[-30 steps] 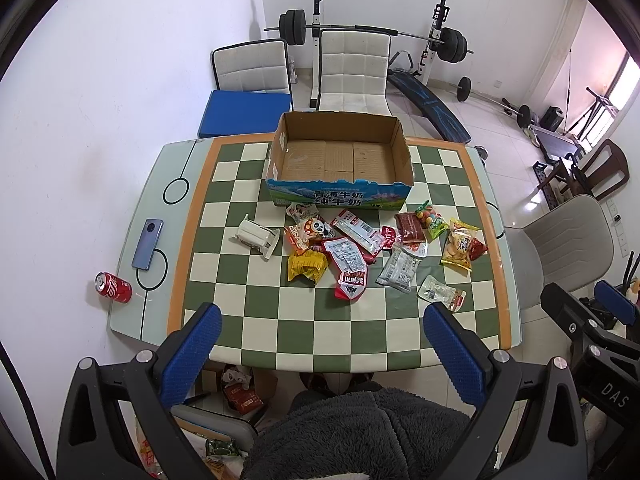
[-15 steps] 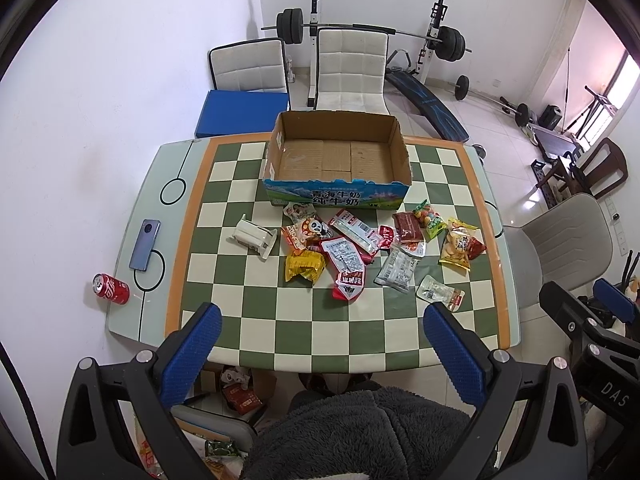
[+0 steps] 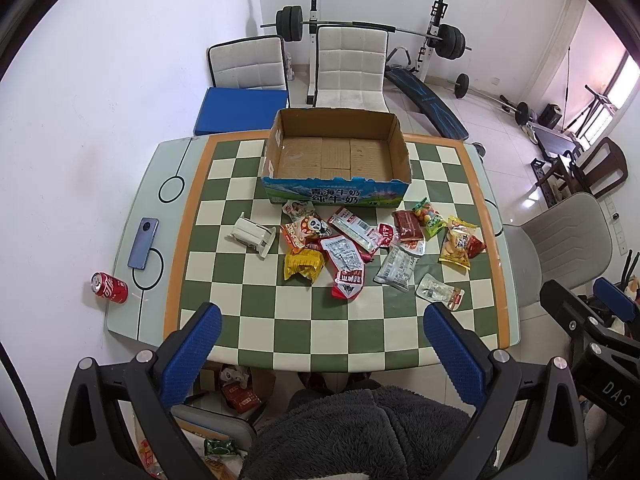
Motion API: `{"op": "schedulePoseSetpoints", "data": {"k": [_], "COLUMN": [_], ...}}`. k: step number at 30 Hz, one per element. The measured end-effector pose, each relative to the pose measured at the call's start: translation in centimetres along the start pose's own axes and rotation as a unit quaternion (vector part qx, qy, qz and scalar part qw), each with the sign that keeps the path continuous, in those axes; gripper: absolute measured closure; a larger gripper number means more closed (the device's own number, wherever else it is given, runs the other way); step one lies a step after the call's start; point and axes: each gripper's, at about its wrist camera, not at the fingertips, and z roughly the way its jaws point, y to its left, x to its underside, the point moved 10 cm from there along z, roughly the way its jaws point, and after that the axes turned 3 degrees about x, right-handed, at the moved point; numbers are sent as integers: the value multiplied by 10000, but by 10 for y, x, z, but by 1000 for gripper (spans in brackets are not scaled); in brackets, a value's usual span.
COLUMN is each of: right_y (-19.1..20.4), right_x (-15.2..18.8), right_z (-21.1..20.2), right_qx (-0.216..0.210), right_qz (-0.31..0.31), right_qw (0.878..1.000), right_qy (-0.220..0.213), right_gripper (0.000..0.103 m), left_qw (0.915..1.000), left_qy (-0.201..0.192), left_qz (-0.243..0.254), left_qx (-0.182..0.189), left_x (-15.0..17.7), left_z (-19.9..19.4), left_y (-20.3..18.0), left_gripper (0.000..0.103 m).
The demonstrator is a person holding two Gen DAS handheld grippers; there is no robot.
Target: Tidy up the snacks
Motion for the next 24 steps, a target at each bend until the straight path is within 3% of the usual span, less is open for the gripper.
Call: {"op": "schedulePoseSetpoints", "data": {"k": [17, 21, 24], "right_y": [1, 0, -8], "right_x": [-1, -4, 0], "right_z": [8, 37, 77], "right_qx": [-39, -181, -232], "right_qz": [47, 119, 242], "right_qw": [10000, 9997, 9982], "right_qy": [31, 104, 489], "right_gripper": [0, 0, 0], "left_qw": [9999, 9998, 9996], "left_qy": [-102, -156, 219], "left_qz": [-19, 27, -105], "left_qx": [70, -151, -144], "left_x": [-4, -8, -7], "left_z": [8, 42, 82], "left_y": [-2, 9, 20], "left_gripper": [0, 0, 0]}}
